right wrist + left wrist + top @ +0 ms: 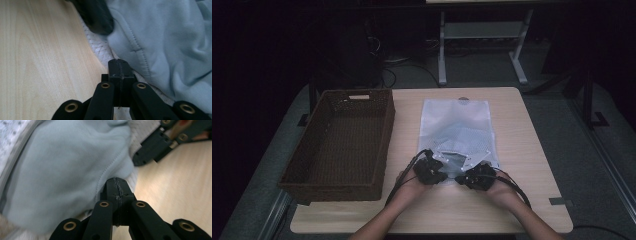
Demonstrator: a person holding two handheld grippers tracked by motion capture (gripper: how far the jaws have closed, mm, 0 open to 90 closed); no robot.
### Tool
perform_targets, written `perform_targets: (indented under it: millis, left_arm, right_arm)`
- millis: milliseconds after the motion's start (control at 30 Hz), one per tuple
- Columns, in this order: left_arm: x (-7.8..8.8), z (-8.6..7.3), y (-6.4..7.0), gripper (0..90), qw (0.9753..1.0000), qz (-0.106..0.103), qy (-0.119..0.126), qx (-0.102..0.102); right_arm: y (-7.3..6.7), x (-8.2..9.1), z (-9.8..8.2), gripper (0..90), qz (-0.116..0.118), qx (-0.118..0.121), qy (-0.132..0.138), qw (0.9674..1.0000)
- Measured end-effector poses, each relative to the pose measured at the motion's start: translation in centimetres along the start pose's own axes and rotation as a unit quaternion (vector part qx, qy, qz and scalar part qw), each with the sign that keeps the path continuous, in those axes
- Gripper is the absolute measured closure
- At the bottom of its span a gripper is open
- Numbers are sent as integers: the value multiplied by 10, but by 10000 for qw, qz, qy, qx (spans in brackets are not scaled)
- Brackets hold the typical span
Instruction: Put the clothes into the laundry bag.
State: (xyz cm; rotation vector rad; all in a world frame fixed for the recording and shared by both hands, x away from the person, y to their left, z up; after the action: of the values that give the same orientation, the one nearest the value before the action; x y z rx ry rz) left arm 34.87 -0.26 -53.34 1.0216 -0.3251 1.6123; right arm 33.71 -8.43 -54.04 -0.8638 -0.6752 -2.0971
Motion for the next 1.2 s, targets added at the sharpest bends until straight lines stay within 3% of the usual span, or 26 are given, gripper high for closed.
perform_targets:
  millis: [400, 667, 1067, 1133, 1200]
  left_arm:
    - [-8, 24, -27, 898, 9989, 423, 74, 167]
    - [-12, 36, -46, 898, 9965, 769, 187, 280]
    - [-12, 44, -65, 898, 9938, 951, 377, 445]
    - [-12, 45, -65, 897, 9939, 922, 392, 466]
    - [-10, 44, -55, 897, 9951, 735, 452, 472]
  right_arm:
    - [-3, 0, 0, 900, 63, 132, 19, 9999]
    - [-4, 1, 0, 900, 98, 198, 25, 9998]
    - [-4, 1, 0, 900, 55, 270, 47, 9996]
    - [-4, 1, 0, 900, 56, 271, 51, 9996]
    - [-4, 1, 0, 900, 67, 264, 51, 9996]
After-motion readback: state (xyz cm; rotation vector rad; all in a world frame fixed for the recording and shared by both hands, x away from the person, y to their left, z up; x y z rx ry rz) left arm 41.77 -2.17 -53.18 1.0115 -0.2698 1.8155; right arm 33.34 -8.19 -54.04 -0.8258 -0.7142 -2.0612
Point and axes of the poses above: each handheld gripper's, and its own axes: x roughly backward along the jaws, z roughly out of its top, y roughly to its right, the point moved 10 cm from there along -x, roughly forward along the jaws, and after that the axes turned 15 degrees about -z, right-handed, at the moved point
